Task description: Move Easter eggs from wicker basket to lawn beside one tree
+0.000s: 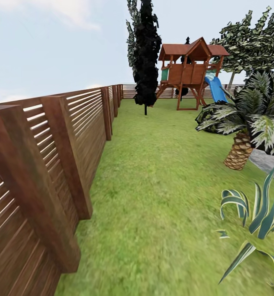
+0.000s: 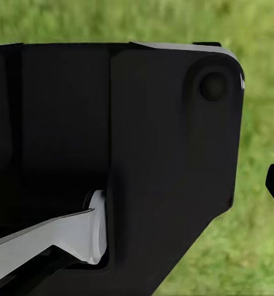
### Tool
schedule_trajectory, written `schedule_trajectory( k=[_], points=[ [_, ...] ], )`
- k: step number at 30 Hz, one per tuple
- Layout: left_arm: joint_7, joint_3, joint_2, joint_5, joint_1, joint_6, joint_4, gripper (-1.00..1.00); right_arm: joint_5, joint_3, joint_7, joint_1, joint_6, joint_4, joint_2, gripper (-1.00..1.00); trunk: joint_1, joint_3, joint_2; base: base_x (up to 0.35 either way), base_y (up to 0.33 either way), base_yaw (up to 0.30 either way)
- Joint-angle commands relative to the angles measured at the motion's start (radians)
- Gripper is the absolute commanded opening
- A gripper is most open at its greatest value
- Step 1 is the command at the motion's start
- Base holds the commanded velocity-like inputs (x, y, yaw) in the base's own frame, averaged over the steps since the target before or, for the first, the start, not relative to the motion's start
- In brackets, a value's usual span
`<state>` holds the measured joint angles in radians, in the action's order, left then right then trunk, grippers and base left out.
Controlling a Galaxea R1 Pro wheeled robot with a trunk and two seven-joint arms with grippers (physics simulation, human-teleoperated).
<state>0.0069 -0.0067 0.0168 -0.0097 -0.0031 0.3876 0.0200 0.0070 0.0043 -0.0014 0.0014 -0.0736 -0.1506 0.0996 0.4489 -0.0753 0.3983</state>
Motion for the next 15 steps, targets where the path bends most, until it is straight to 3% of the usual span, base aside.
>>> schedule_trajectory(
  k=[1,9,15],
  points=[
    [0.001,-0.001,0.000,-0.001,0.000,0.003,0.000,1.00,0.001,0.000,0.000,0.000,-0.002,-0.001,0.000,1.00,0.001,-0.002,0.002,0.317,0.008,-0.064],
    [0.001,-0.001,0.000,-0.001,0.000,0.003,0.000,1.00,0.001,0.000,0.000,0.000,-0.002,-0.001,0.000,1.00,0.001,-0.002,0.002,0.317,0.002,-0.035],
    [0.001,0.000,0.000,-0.001,0.000,0.003,0.000,1.00,0.001,0.000,0.000,0.000,-0.002,-0.001,0.000,1.00,0.001,-0.002,0.002,0.317,0.000,-0.202]
  ],
)
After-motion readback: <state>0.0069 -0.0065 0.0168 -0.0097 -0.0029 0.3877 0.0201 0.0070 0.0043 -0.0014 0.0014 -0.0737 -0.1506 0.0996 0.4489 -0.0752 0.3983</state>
